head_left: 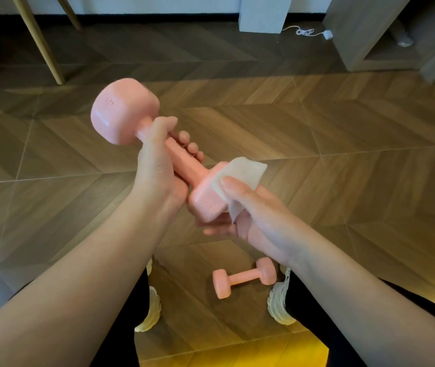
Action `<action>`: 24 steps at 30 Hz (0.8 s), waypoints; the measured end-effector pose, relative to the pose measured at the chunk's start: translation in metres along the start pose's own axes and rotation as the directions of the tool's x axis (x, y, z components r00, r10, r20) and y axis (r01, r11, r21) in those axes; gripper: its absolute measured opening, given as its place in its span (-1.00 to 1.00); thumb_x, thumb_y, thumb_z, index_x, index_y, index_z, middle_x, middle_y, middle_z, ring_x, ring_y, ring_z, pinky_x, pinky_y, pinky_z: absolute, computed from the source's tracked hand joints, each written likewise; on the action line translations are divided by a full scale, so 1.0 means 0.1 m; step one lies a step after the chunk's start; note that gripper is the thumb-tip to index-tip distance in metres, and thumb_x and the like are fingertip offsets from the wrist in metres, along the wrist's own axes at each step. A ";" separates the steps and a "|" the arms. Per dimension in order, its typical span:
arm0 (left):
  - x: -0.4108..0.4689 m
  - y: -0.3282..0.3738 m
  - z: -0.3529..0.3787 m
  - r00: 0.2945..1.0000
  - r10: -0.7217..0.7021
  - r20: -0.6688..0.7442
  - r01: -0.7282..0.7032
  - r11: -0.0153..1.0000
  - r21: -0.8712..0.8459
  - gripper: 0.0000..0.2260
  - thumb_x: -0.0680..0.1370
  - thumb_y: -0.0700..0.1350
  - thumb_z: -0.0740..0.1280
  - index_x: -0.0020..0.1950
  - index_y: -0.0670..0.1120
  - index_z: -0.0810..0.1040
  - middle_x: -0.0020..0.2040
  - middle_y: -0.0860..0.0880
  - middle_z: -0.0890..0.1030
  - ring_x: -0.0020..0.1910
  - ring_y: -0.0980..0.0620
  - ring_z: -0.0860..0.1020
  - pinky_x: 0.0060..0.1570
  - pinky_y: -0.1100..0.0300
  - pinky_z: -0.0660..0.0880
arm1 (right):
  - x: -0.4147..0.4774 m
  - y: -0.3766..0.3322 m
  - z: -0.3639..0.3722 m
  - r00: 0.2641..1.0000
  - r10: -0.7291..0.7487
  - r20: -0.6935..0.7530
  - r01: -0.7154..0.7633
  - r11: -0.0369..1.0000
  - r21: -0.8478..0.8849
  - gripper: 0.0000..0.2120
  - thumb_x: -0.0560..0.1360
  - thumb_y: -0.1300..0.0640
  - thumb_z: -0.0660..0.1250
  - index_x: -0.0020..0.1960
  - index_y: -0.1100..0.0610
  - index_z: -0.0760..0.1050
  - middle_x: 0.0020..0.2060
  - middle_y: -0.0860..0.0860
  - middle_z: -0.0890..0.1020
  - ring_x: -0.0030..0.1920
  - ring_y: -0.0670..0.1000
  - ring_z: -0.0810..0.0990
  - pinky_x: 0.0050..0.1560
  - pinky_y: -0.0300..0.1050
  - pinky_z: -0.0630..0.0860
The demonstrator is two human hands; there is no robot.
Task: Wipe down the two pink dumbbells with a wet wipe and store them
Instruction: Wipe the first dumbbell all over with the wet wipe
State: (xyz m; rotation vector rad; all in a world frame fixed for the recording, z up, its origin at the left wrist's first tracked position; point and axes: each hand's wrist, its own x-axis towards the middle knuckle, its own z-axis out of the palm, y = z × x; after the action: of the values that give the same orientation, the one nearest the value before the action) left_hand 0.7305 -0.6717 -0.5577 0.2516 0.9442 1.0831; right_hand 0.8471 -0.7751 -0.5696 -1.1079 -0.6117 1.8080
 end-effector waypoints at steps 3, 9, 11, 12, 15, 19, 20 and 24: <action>0.00 -0.04 0.00 0.997 -0.035 -0.069 0.033 0.999 -0.034 -0.73 0.56 -0.09 0.33 -0.27 -0.03 0.31 -0.49 0.08 0.30 -0.55 0.12 0.29 -0.45 0.24 0.35 | 0.05 0.07 0.02 0.980 -0.123 -0.155 0.082 0.964 -0.253 -0.49 0.37 -0.08 0.48 0.26 -0.05 0.43 0.03 0.02 0.67 -0.04 -0.04 0.68 -0.17 -0.14 0.59; 0.04 -0.02 0.02 0.999 0.011 -0.045 -0.012 1.000 -0.014 -0.75 0.58 -0.16 0.24 -0.26 -0.04 0.25 -0.52 0.07 0.22 -0.59 0.10 0.20 -0.54 0.26 0.27 | 0.12 0.08 0.04 0.979 -0.138 -0.151 0.112 0.979 -0.168 -0.65 0.55 -0.17 0.26 0.24 -0.01 0.48 -0.02 0.12 0.65 -0.08 0.02 0.65 -0.20 -0.03 0.64; 0.06 0.00 0.00 0.998 0.013 -0.055 -0.014 1.000 -0.006 -0.76 0.58 -0.17 0.24 -0.25 -0.04 0.26 -0.52 0.07 0.23 -0.60 0.10 0.20 -0.55 0.26 0.27 | 0.09 0.06 0.01 0.994 -0.083 -0.069 0.076 0.993 -0.094 -0.55 0.56 -0.12 0.25 0.38 0.05 0.36 0.12 0.26 0.56 0.03 0.12 0.59 -0.11 0.02 0.64; 0.06 0.00 -0.02 0.998 0.012 -0.061 -0.012 1.000 -0.002 -0.77 0.58 -0.18 0.24 -0.25 -0.04 0.26 -0.52 0.07 0.23 -0.60 0.11 0.21 -0.55 0.26 0.27 | 0.07 0.05 -0.01 0.998 -0.066 -0.020 0.064 0.993 -0.103 -0.52 0.56 -0.09 0.27 0.41 0.06 0.32 0.11 0.26 0.52 0.05 0.15 0.54 -0.06 0.06 0.63; 0.05 -0.01 -0.04 0.997 0.015 -0.073 -0.013 1.000 0.023 -0.78 0.58 -0.18 0.25 -0.22 -0.04 0.29 -0.52 0.08 0.26 -0.59 0.12 0.23 -0.54 0.26 0.29 | 0.03 0.04 -0.04 0.996 -0.062 0.062 0.078 0.948 -0.307 -0.60 0.52 -0.01 0.30 0.27 0.17 0.38 -0.08 0.10 0.46 -0.08 0.09 0.42 -0.09 -0.02 0.50; 0.02 -0.04 -0.04 0.998 0.006 -0.056 -0.004 0.999 0.039 -0.81 0.58 -0.15 0.30 -0.17 -0.05 0.31 -0.49 0.07 0.30 -0.56 0.11 0.28 -0.48 0.24 0.35 | 0.06 0.04 0.03 0.984 -0.169 -0.051 0.139 0.921 -0.363 -0.48 0.42 0.07 0.48 0.21 0.33 0.38 -0.18 0.21 0.53 -0.22 -0.05 0.53 -0.22 -0.27 0.53; 0.01 -0.04 -0.04 0.999 0.008 -0.047 -0.006 0.999 0.038 -0.80 0.58 -0.15 0.30 -0.17 -0.05 0.32 -0.48 0.06 0.30 -0.55 0.11 0.29 -0.47 0.23 0.36 | 0.08 0.06 0.04 0.977 -0.199 -0.079 0.159 0.923 -0.352 -0.48 0.41 0.05 0.50 0.19 0.34 0.40 -0.15 0.26 0.57 -0.23 -0.01 0.56 -0.21 -0.24 0.57; 0.01 -0.05 0.00 0.999 0.014 -0.042 -0.013 1.000 0.019 -0.78 0.59 -0.16 0.28 -0.19 -0.05 0.28 -0.49 0.06 0.27 -0.57 0.10 0.26 -0.50 0.26 0.33 | 0.13 0.10 0.07 0.970 -0.131 -0.203 0.084 0.971 -0.223 -0.66 0.45 -0.15 0.38 0.13 0.02 0.54 -0.10 0.09 0.67 -0.13 0.03 0.65 -0.26 -0.08 0.61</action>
State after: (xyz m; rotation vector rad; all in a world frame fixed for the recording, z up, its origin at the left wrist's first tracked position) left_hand 0.7335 -0.6732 -0.5611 0.2515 0.9916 1.0964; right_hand 0.8340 -0.7682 -0.5790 -1.3679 -0.7319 1.5286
